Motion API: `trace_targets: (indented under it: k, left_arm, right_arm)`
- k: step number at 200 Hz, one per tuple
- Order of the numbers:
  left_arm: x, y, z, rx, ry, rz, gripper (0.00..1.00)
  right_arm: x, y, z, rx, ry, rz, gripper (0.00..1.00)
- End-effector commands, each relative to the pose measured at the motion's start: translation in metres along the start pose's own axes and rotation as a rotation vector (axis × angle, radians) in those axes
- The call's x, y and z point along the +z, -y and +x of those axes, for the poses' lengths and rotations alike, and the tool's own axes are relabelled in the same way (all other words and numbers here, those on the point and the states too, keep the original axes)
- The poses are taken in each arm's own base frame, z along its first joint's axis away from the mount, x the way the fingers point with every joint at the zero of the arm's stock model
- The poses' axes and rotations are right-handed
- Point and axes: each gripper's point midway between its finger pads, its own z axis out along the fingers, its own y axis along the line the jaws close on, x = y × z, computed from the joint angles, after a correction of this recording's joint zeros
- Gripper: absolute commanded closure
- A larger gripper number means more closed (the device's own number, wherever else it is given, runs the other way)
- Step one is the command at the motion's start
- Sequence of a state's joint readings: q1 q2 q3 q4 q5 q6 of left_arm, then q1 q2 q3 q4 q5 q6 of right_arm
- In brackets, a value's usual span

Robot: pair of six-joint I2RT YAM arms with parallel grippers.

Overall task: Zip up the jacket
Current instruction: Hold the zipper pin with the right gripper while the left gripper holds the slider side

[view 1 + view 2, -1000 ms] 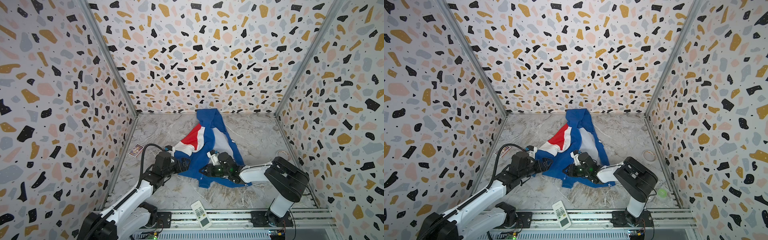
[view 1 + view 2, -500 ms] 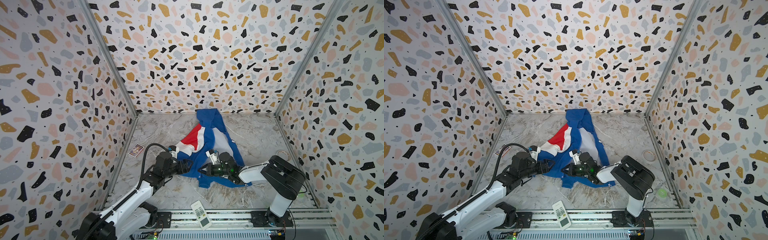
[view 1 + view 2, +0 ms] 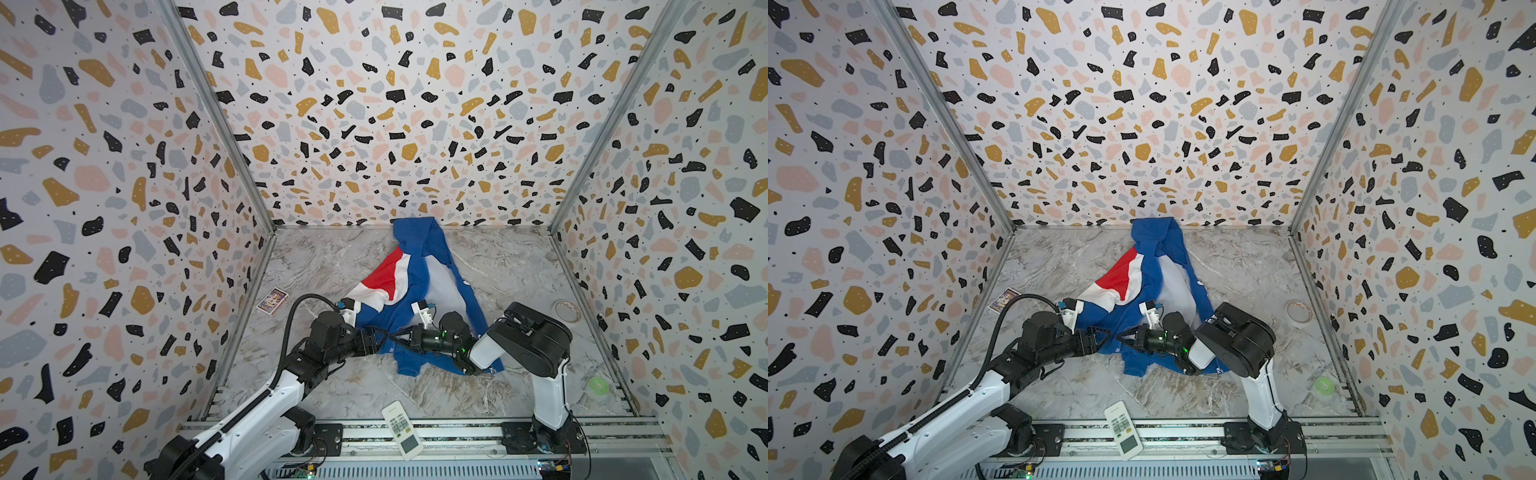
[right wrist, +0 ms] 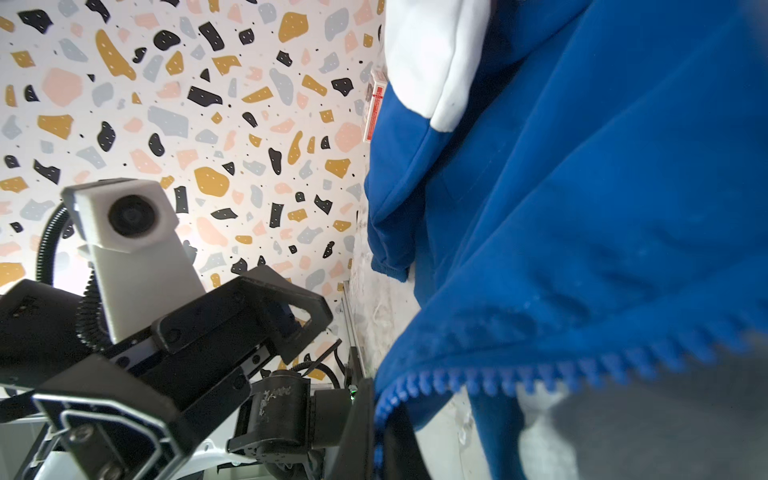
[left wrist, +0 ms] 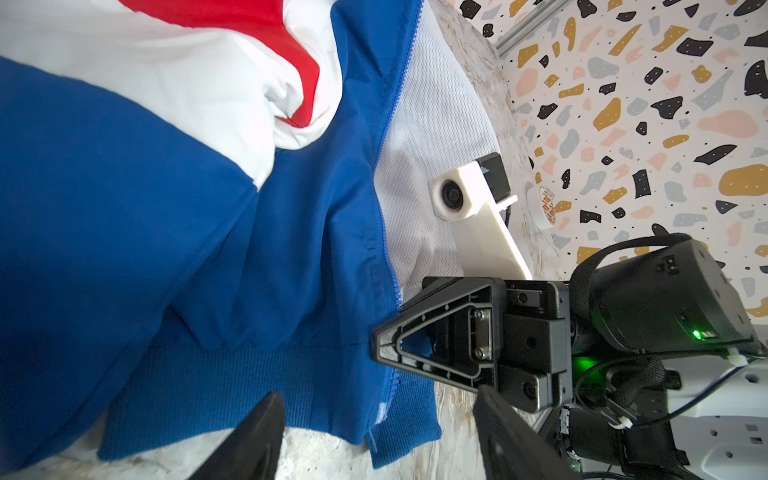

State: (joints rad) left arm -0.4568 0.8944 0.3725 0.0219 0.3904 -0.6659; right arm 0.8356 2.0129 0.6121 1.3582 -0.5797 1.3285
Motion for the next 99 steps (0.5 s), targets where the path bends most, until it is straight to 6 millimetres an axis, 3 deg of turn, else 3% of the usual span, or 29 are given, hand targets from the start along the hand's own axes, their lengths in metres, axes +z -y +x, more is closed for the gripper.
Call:
trace_targets:
  k: [1,70,99]
  left_arm:
    - [0.003,0.003,0.005,0.008,-0.02,0.027,0.29]
    - [0.01,0.003,0.014,-0.018,-0.051,0.063,0.37]
    - [0.012,0.001,0.017,-0.028,-0.059,0.058,0.46]
  right_arm:
    - [0.006,-0.036,-0.006,-0.038,0.014,-0.119,1.0]
    - [0.009,-0.034,-0.006,-0.041,0.013,-0.122,1.0]
    - [0.011,-0.035,-0.008,-0.043,0.012,-0.127,1.0]
